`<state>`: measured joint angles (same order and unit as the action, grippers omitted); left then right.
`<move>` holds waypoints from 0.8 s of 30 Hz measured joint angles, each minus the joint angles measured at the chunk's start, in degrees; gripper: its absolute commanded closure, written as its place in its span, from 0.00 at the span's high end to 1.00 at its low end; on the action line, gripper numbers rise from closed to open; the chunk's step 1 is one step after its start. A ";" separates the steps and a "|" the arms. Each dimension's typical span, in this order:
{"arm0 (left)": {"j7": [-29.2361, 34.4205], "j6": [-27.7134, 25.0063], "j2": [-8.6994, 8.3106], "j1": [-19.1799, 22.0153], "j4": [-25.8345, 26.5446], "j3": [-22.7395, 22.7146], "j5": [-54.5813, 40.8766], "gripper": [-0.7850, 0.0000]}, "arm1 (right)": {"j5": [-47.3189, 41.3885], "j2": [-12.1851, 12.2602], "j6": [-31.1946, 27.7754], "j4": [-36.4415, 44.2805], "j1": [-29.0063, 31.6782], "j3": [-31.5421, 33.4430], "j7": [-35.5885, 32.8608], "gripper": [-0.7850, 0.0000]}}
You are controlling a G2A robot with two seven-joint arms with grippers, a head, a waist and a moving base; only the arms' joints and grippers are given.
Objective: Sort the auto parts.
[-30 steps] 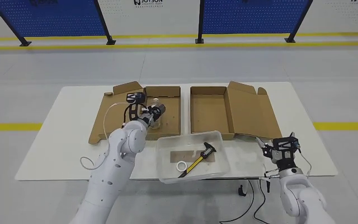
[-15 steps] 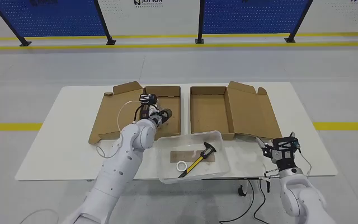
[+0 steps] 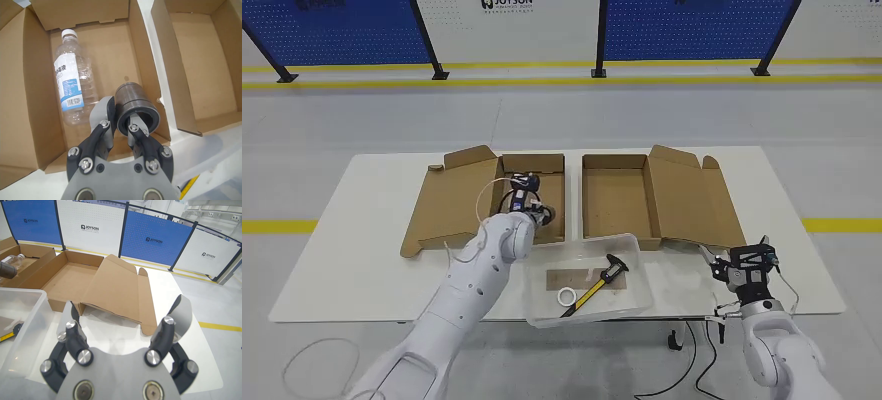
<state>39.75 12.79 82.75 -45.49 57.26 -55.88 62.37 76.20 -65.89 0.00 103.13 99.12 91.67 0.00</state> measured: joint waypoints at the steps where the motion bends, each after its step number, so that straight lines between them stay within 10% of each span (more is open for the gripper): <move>1: 0.03 0.09 0.19 0.33 -0.71 0.27 -0.19 0.00 | 0.00 0.00 0.00 0.00 0.00 0.00 0.00 1.00; 12: -1.23 0.20 2.21 3.53 -8.13 2.86 -1.36 0.00 | 0.00 0.00 0.00 0.00 0.00 0.00 0.00 1.00; 17: -2.08 0.37 2.71 4.50 -9.96 2.89 -1.78 0.31 | 0.00 0.00 0.00 0.00 0.00 0.00 0.00 1.00; 24: -2.67 0.49 3.19 5.69 -11.50 2.77 -1.54 0.45 | 0.00 0.00 0.00 0.00 0.00 0.00 0.00 1.00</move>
<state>37.09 13.28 85.93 -39.80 45.76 -53.12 60.83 76.20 -65.89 0.00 103.13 99.12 91.67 0.00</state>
